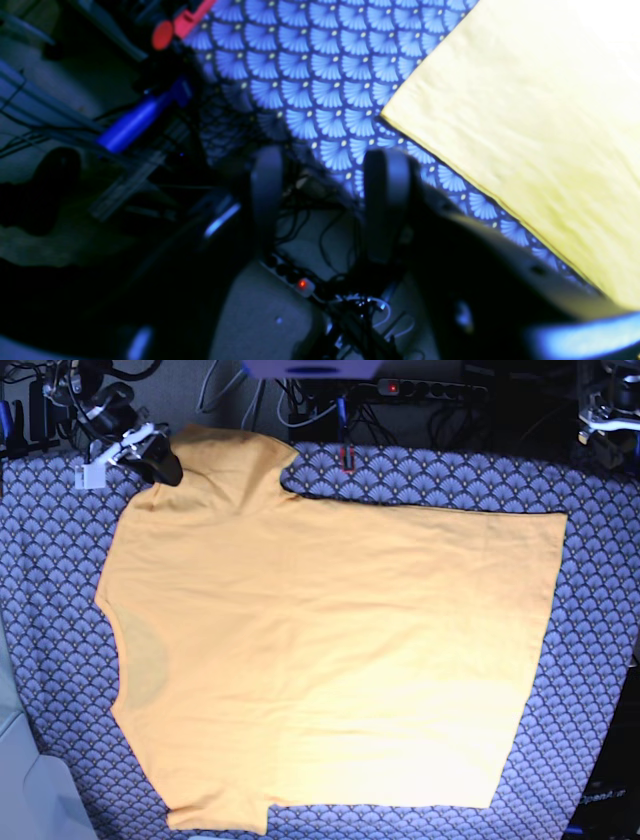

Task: Fold the T-shirt properly
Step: 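Move the left gripper to the opposite shirt corner and grasp it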

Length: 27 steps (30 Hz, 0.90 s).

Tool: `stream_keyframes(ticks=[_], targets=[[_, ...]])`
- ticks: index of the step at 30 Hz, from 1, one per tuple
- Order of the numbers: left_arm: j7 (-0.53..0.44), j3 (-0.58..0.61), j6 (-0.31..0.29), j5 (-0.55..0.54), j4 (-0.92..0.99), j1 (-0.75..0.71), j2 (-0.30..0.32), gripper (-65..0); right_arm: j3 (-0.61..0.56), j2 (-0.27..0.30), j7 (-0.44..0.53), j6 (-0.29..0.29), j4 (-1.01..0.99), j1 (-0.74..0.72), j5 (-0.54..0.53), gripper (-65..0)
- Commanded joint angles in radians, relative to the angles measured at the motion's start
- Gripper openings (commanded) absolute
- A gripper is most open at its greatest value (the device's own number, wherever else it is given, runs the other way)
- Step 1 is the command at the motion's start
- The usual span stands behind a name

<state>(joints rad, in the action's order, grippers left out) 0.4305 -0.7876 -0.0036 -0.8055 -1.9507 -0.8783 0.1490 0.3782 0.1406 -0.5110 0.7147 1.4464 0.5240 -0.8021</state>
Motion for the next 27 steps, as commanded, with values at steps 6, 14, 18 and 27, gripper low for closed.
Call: stream_keyframes(ticks=[6, 14, 18, 27], targets=[[-0.022, -0.046, -0.003, -0.005, -0.016, -0.015, 0.008, -37.9, -0.009, -0.002, -0.116, -0.017, -0.013, 0.041, 0.085, -54.0], [-0.022, -0.066, -0.003, -0.004, -0.014, -0.008, 0.013, -37.8, -0.009, 0.006, -0.114, -0.017, -0.017, 0.045, 0.088, -54.4], [-0.020, -0.066, -0.003, -0.001, -0.009, 0.017, 0.021, -37.8, -0.009, 0.015, -0.113, -0.017, -0.019, 0.045, 0.088, -60.6], [-0.019, -0.065, -0.003, 0.107, 0.012, 0.158, 0.011, -37.8, -0.006, 0.038, -0.113, -0.017, -0.017, 0.034, 0.088, -65.0]])
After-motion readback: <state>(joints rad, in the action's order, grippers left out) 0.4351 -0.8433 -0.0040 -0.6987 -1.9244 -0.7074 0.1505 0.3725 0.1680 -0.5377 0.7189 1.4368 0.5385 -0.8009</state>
